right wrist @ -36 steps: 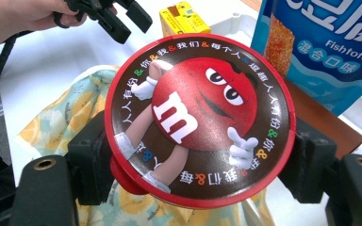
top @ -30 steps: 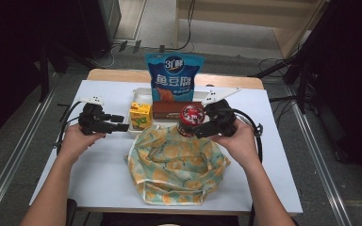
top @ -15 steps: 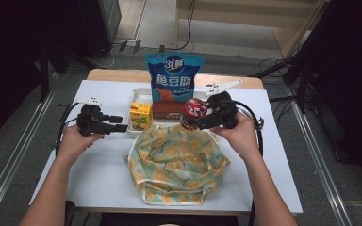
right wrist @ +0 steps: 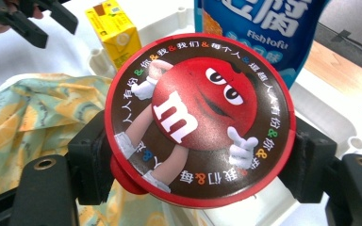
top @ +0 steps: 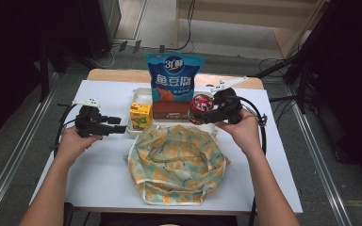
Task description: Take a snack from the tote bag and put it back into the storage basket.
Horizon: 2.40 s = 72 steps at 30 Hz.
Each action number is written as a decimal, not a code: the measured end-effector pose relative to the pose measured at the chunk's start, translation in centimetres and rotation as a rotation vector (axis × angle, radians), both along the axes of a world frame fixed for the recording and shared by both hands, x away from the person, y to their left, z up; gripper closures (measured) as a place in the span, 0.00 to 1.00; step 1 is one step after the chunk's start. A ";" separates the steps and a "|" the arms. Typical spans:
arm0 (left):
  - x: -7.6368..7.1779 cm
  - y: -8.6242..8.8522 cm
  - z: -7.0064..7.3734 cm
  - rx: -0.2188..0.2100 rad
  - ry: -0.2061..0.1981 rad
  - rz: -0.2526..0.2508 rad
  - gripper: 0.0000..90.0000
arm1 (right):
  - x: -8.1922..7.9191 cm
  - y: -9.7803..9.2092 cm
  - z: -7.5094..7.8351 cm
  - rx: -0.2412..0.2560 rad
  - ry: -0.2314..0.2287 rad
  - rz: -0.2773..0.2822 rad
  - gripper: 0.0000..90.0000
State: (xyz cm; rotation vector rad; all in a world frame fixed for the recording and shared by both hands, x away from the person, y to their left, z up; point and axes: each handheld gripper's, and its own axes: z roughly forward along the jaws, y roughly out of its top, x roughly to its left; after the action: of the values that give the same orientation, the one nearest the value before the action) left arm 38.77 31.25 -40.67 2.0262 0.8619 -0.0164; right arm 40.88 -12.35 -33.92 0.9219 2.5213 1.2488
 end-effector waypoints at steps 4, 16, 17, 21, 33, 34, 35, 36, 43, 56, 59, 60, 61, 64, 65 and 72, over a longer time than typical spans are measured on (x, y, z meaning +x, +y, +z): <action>0.0 0.1 0.1 -0.004 -0.003 0.000 0.45 | 0.5 -0.4 -0.8 0.009 0.012 -0.014 0.29; 0.0 0.0 0.0 -0.002 0.000 -0.002 0.44 | 1.9 -1.3 -3.4 -0.044 0.046 -0.072 0.29; 0.0 0.0 0.0 -0.003 0.000 -0.002 0.44 | 2.0 -1.3 -3.6 -0.044 0.049 -0.074 0.29; 0.0 0.1 0.1 -0.002 -0.003 -0.001 0.44 | 2.2 -1.1 -4.6 -0.051 0.054 -0.081 0.29; 0.0 0.0 0.0 -0.007 -0.002 -0.003 0.44 | 2.7 -0.7 -6.2 -0.078 0.043 -0.105 0.29; 0.0 0.0 0.0 -0.005 -0.003 -0.003 0.44 | 2.7 -0.7 -6.3 -0.080 0.041 -0.107 0.29; 0.0 0.0 0.0 -0.007 -0.003 -0.004 0.44 | 2.7 -0.7 -6.4 -0.081 0.044 -0.111 0.29; 0.0 0.0 0.0 -0.008 -0.001 -0.005 0.44 | 2.7 -0.6 -6.5 -0.081 0.044 -0.119 0.29; 0.0 0.2 0.0 -0.010 -0.001 0.000 0.44 | 2.9 -0.4 -6.9 -0.082 0.051 -0.119 0.29; 0.0 0.1 0.0 -0.007 0.002 -0.003 0.44 | 3.0 0.4 -7.8 -0.114 0.045 -0.107 0.29; 0.0 0.1 0.0 -0.006 0.002 -0.005 0.44 | 3.0 0.4 -8.1 -0.116 0.053 -0.116 0.29; 0.0 0.1 0.0 -0.005 0.002 -0.005 0.44 | 3.0 0.4 -8.1 -0.120 0.051 -0.120 0.29; 0.0 0.1 -0.1 -0.006 0.003 -0.005 0.44 | 3.1 0.4 -8.2 -0.118 0.048 -0.116 0.29; 0.0 0.1 0.0 -0.007 0.002 -0.004 0.44 | 3.1 0.5 -8.4 -0.124 0.049 -0.117 0.29; 0.0 0.1 0.0 -0.007 0.003 -0.004 0.44 | 3.1 0.5 -8.5 -0.126 0.050 -0.116 0.29; 0.0 0.1 -0.1 -0.008 0.005 -0.004 0.44 | 3.2 0.9 -9.2 -0.140 0.062 -0.114 0.29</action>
State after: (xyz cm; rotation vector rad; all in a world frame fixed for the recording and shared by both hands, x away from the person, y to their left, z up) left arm 38.82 31.33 -40.77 2.0210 0.8594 -0.0270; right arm 44.04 -11.44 -43.14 1.0698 2.5249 1.0123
